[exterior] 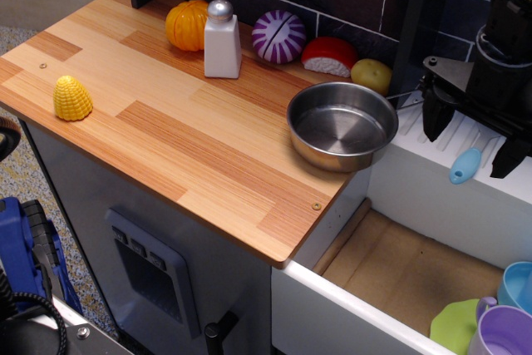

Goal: Put spatula in pan

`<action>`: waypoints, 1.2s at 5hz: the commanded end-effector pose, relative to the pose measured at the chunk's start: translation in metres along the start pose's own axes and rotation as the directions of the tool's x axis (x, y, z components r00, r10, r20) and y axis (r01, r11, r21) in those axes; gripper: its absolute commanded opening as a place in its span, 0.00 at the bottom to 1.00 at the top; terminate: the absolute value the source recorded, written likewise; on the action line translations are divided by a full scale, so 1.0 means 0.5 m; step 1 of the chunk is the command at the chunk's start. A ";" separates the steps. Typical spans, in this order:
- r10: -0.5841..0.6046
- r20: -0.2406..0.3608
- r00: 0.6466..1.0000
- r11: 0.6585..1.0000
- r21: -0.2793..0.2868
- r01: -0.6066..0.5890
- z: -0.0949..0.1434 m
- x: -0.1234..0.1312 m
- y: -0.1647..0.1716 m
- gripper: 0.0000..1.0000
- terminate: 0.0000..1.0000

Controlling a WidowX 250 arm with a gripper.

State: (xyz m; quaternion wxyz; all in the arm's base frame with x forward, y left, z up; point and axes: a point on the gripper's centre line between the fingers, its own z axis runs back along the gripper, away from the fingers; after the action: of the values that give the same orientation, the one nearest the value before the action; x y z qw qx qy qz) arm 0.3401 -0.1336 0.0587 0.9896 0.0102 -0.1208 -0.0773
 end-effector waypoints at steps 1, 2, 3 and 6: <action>0.000 0.000 1.000 1.000 0.000 0.000 0.000 0.000 0.000 1.00 0.00; 0.022 -0.004 1.000 0.999 0.042 -0.022 -0.014 0.015 -0.009 1.00 0.00; 0.026 -0.006 1.000 0.996 0.091 -0.025 -0.034 0.027 -0.014 1.00 0.00; 0.007 0.032 0.999 0.998 0.059 -0.009 -0.093 0.041 0.006 1.00 0.00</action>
State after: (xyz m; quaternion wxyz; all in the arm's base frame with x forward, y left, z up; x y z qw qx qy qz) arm 0.3668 -0.1336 0.0075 0.9895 0.0363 -0.1217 -0.0694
